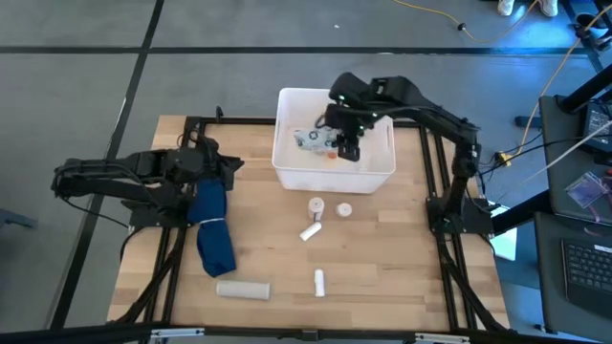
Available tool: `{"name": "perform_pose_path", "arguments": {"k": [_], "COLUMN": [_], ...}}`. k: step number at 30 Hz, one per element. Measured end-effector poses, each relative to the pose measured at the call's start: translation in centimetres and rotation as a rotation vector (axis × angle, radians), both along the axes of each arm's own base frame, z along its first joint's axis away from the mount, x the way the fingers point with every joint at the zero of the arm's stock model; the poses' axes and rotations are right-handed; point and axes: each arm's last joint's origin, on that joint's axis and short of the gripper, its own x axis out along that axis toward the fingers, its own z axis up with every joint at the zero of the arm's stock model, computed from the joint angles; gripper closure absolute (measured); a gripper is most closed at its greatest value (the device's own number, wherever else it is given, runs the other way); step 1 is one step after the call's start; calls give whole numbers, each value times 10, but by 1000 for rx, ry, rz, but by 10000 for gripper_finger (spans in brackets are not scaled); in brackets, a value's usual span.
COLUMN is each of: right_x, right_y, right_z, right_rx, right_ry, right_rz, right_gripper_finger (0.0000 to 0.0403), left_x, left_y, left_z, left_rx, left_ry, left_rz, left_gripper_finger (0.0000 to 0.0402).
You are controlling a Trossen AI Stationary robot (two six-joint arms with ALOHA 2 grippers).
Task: Pick & place medical supplies in basket/bin
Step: Put the mailer bag in the white bin
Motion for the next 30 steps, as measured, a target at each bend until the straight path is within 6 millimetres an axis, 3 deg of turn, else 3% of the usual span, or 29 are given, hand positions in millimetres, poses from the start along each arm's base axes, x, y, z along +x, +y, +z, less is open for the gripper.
{"name": "perform_pose_path", "arguments": {"k": [8, 14, 20, 30], "right_x": [3, -5, -20, -35], "right_y": [-32, -46, -52, -51], "right_z": [-85, -125, -153, -184], "right_rx": [278, 407, 552, 617], "right_ry": [120, 117, 186, 280], "right_rz": [13, -28, -91, -176], "right_gripper_finger": [235, 235, 234, 222], "left_x": [1, 1, 1, 1], "left_y": [0, -1, -1, -1], "left_z": [-1, -1, -1, -1], "left_rx": [-11, -13, -21, -4], "left_ry": [4, 4, 8, 23], "left_rz": [-18, -22, -35, -50], "left_gripper_finger": [311, 311, 311, 311]}}
